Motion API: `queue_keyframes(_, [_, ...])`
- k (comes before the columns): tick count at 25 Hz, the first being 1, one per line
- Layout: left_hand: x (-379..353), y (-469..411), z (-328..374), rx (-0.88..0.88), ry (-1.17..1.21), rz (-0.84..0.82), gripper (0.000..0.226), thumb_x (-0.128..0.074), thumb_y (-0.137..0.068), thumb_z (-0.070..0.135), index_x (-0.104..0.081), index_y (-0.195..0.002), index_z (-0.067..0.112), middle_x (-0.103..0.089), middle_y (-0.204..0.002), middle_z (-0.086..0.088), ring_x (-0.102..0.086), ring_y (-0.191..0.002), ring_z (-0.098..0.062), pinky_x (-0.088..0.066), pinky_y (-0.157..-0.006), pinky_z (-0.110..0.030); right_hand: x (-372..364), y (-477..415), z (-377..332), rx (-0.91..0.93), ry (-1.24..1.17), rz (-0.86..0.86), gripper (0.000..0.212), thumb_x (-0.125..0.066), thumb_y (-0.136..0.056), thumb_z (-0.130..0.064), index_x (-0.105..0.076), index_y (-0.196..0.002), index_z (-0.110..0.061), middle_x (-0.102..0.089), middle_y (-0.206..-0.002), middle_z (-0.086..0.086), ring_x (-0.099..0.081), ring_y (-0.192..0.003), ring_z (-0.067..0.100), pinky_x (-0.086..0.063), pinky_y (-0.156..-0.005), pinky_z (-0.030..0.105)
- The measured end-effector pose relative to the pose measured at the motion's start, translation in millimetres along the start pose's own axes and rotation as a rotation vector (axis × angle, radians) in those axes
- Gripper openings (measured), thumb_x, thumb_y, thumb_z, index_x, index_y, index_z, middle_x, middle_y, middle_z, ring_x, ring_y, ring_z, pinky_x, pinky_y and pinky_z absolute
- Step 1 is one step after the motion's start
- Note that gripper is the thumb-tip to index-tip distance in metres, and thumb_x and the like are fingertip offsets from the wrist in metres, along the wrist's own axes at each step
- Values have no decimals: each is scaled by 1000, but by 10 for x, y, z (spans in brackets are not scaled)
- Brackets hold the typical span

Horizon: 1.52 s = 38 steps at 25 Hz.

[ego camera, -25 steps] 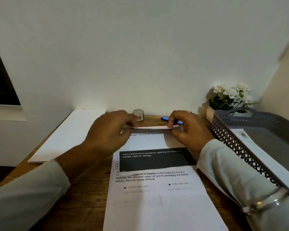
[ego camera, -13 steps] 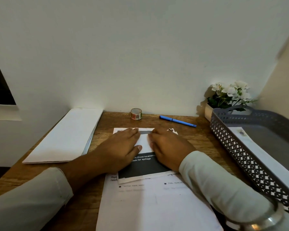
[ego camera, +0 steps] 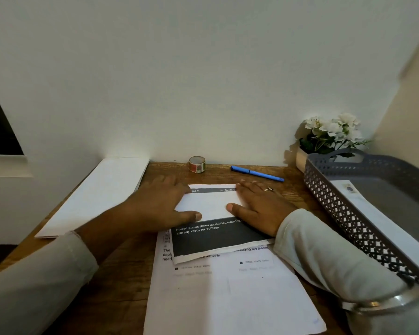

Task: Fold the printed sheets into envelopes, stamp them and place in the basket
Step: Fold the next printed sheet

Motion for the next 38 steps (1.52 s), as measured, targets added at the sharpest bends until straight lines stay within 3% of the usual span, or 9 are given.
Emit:
queue_keyframes(4, [61,-23,-41,39,284,24,68,-73,-72,70,-56,-126,34,-55,-126,9,-52,-114,-13,-47,-100,-39,39,27,12,25,-141,99,80,-46,-91,-72,-29,-156,-29,-31,-164,-6,-31,-149,19,-26,-122,46])
queue_keyframes(9, [188,58,-69,-8,670,345,20,-79,-82,39,-64,-94,32,-67,-102,18,-63,-93,-2,-52,-75,-20,262,106,53,161,-397,427,74,-70,-78,-58,-49,-143,-30,-56,-143,-9,-50,-133,14,-42,-111,45])
queue_keyframes(14, [300,104,-43,-104,758,448,13,-77,-85,22,-68,-88,30,-71,-100,17,-63,-98,1,-53,-82,-25,433,199,46,279,-364,752,21,-72,-80,-30,-69,-100,-26,-68,-101,-11,-61,-98,15,-48,-93,49])
queue_keyframes(17, [149,89,-25,-115,637,284,15,-80,-81,34,-66,-85,36,-66,-112,22,-59,-109,0,-53,-92,-30,338,143,16,289,-264,591,8,-69,-78,-32,-65,-85,-32,-65,-90,-17,-62,-89,13,-50,-87,48])
queue_keyframes(21, [44,106,68,-157,486,150,37,-58,-76,73,-64,-91,40,-62,-118,22,-56,-113,-1,-52,-96,-36,221,116,-29,244,-222,367,40,-60,-74,-69,-64,-92,-33,-65,-97,-19,-62,-93,8,-53,-81,39])
queue_keyframes(23, [-18,96,132,-146,379,139,45,-42,-87,71,-60,-117,42,-57,-133,19,-52,-122,-4,-48,-103,-37,206,134,-95,234,-189,321,48,-55,-84,-71,-66,-110,-32,-66,-113,-15,-61,-104,11,-52,-88,36])
queue_keyframes(26, [-225,65,238,-138,187,37,63,-30,-102,56,-21,-158,29,-19,-165,9,-16,-151,-10,-14,-123,-31,71,125,-295,220,-100,180,57,-39,-101,-56,-41,-151,-28,-40,-159,-7,-37,-144,14,-32,-117,33])
queue_keyframes(30, [-331,65,301,-141,117,-48,69,-18,-103,55,5,-159,20,9,-167,3,12,-151,-7,8,-119,-26,-144,98,-550,266,-6,-58,66,-19,-106,-54,-5,-162,-24,0,-170,-5,3,-156,11,0,-127,37])
queue_keyframes(38, [-339,113,249,-68,54,-107,75,-14,-101,60,10,-158,18,16,-166,1,17,-151,-10,5,-124,-33,-72,-21,55,-107,136,-13,73,-14,-103,-60,-5,-162,-17,-1,-171,0,1,-157,16,2,-126,47])
Point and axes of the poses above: each hand's wrist, its own y-axis away from the middle knuckle, its own x-axis out of the back of the hand, z = x × y, the point moved 5 cm from there along -y, towards the middle knuckle
